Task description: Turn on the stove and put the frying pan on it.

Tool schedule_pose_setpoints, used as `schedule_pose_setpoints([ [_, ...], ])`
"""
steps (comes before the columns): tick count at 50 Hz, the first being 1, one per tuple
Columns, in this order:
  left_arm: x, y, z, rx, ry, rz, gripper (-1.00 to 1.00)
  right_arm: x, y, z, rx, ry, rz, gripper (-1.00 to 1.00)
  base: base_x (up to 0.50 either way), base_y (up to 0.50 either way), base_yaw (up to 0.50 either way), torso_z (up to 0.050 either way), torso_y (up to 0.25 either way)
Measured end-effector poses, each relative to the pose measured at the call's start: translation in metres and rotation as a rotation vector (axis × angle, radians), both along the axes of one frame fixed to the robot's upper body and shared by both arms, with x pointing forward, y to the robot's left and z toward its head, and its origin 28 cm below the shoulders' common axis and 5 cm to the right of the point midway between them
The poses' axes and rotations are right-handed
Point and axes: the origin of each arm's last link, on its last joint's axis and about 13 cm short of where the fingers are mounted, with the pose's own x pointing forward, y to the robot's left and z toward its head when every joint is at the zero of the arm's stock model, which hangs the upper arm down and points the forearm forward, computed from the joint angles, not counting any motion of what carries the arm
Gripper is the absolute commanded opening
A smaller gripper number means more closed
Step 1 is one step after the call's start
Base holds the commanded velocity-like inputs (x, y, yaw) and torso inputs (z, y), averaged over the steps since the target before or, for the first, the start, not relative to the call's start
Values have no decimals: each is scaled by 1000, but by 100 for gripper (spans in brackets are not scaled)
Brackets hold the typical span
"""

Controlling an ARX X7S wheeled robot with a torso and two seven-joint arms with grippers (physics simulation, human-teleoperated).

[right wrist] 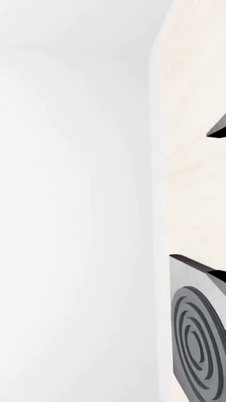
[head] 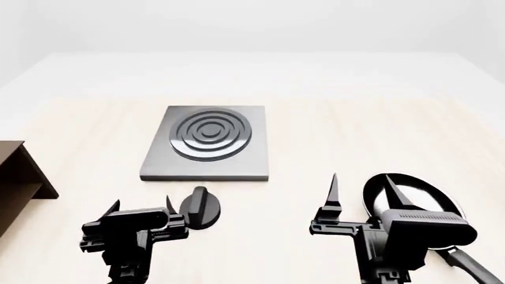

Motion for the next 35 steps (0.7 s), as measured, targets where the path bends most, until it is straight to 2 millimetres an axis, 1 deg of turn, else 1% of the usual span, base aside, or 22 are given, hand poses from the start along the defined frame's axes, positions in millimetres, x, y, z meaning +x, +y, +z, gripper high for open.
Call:
schedule_pose_setpoints([
  [17, 3, -1, -21, 44, 59, 5, 100, 0, 0, -1, 4, 7, 2, 100, 0, 0, 0, 0, 0],
  [29, 1, -12, -31, 68, 98, -61, 100, 0, -1, 0, 7, 8, 6, 100, 0, 0, 0, 0, 0],
  [35, -2, -20, -29, 74, 98, -118, 100, -1, -1, 0, 9, 8, 7, 100, 0, 0, 0, 0, 0],
])
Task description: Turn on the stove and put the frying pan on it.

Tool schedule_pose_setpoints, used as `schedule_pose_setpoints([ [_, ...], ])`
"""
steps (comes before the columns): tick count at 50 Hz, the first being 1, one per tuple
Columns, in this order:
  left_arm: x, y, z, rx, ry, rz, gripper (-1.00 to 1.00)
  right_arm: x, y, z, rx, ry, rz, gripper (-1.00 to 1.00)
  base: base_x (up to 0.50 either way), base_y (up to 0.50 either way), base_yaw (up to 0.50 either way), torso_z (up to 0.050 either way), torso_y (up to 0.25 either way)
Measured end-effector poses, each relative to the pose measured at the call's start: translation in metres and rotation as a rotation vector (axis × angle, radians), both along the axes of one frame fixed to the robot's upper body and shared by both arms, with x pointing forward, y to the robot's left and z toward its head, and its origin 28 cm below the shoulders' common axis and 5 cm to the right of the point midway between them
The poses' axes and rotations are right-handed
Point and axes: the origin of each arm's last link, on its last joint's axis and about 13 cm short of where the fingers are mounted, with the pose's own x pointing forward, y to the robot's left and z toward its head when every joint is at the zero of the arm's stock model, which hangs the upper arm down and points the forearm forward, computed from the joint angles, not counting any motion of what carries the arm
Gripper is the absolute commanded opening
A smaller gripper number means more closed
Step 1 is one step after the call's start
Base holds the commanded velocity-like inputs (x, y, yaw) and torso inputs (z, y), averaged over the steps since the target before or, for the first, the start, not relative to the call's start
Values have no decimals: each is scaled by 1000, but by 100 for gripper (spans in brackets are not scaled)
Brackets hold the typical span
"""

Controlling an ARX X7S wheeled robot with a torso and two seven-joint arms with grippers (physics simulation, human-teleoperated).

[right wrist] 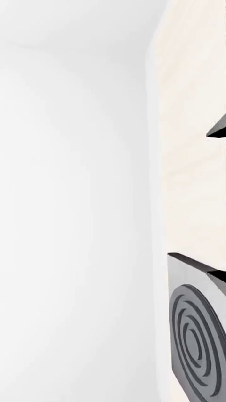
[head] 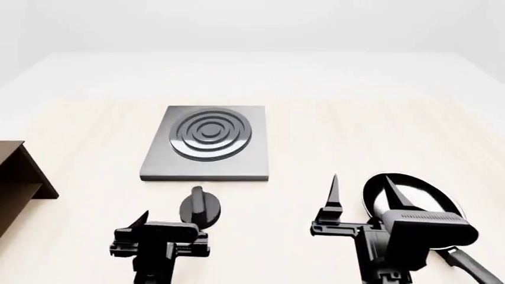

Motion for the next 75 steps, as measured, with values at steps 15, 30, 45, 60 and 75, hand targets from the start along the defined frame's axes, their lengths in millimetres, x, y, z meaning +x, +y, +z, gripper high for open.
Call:
schedule_pose_setpoints([
  [15, -11, 18, 68, -171, -137, 11, 100, 9, -14, 34, -121, 53, 54, 100, 0, 0, 0, 0, 0],
  [30, -19, 25, 87, -230, -184, 1, 100, 17, -40, 91, -559, 161, 196, 100, 0, 0, 0, 0, 0],
  [45, -22, 27, 90, -255, -193, -7, 100, 22, -68, 146, -930, 422, 224, 100, 0, 0, 0, 0, 0],
  [60, -24, 28, 91, -262, -195, -14, 100, 13, -99, 157, -1133, 790, 243, 100, 0, 0, 0, 0, 0],
  [75, -24, 28, 92, -262, -196, -16, 100, 3, -121, 152, -1114, 996, 210, 100, 0, 0, 0, 0, 0],
])
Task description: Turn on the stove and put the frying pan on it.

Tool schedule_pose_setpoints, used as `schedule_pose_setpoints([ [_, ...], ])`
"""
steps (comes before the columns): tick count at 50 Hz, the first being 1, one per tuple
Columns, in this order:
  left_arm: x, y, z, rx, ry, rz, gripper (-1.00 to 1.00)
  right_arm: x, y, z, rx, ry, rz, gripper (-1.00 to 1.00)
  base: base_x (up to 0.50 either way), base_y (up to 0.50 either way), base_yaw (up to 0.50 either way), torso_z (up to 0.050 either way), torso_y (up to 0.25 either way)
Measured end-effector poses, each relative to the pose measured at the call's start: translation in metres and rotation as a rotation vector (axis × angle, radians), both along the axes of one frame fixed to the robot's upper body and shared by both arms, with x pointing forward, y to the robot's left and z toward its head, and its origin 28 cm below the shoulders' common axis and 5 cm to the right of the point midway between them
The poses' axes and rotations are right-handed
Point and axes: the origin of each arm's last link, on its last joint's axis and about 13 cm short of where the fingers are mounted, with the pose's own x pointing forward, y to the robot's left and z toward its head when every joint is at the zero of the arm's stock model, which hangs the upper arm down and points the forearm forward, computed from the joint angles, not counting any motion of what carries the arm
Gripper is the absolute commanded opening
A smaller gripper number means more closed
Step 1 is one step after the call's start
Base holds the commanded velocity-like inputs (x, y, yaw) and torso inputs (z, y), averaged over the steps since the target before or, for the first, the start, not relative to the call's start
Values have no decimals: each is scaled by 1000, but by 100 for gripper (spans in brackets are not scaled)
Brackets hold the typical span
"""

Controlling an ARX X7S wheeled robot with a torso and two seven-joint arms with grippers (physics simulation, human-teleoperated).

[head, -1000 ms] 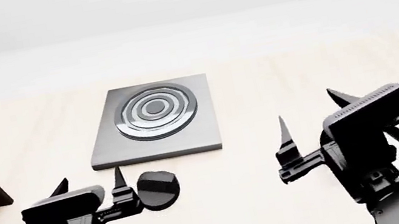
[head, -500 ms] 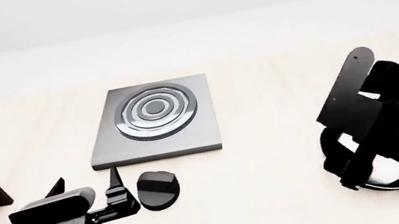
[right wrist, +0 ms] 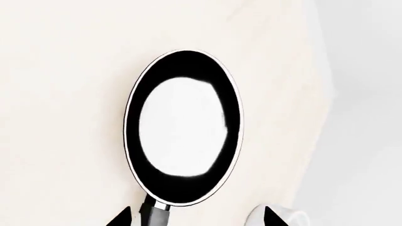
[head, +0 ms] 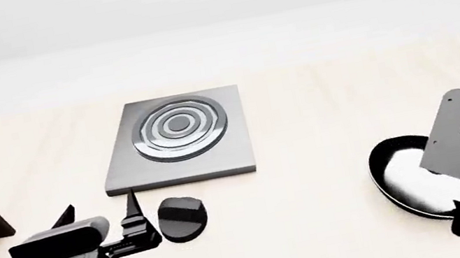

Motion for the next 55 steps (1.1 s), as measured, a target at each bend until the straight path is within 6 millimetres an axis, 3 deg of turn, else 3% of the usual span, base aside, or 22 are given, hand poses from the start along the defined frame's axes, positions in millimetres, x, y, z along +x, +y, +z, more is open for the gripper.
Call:
schedule_pose_setpoints([
  [25, 0, 0, -2, 10, 2, 1, 100, -7, -24, -32, 22, 110, -127, 100, 0, 0, 0, 0, 0],
  [55, 1, -1, -5, 17, 7, 4, 100, 1, -43, -72, 72, 64, -210, 100, 0, 0, 0, 0, 0],
])
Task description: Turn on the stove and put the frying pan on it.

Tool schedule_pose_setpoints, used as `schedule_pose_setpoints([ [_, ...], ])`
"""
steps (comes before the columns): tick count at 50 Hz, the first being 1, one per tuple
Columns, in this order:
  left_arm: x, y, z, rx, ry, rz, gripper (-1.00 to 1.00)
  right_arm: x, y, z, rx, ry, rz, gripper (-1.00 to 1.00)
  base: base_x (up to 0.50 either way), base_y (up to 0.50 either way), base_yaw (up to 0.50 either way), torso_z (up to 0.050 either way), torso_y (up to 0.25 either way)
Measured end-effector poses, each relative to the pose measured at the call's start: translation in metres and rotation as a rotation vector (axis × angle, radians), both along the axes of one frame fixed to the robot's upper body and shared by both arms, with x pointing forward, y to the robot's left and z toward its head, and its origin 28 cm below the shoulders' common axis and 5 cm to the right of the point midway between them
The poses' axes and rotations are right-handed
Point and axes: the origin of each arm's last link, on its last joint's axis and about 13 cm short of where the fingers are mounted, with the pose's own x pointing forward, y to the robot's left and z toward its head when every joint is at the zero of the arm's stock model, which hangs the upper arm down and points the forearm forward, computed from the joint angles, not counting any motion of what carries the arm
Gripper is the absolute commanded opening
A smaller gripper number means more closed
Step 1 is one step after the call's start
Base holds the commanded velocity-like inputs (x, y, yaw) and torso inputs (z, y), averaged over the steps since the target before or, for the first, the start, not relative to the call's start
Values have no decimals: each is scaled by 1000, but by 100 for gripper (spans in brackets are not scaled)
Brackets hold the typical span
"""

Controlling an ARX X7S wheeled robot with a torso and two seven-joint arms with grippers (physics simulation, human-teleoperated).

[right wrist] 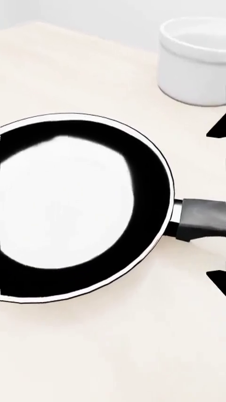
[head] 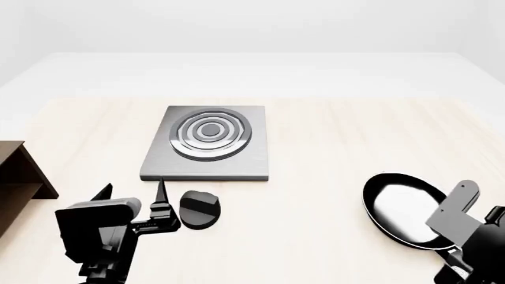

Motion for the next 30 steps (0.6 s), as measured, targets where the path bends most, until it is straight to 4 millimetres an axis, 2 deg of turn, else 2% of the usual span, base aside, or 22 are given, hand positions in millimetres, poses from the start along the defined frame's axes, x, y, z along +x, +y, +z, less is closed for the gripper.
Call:
schedule_pose_setpoints([
  [12, 0, 0, 0, 3, 1, 1, 100, -2, -10, -15, -13, 26, -45, 100, 0, 0, 0, 0, 0],
  [30, 1, 0, 0, 9, 1, 2, 100, -4, -16, -27, -4, -5, -55, 100, 0, 0, 0, 0, 0],
])
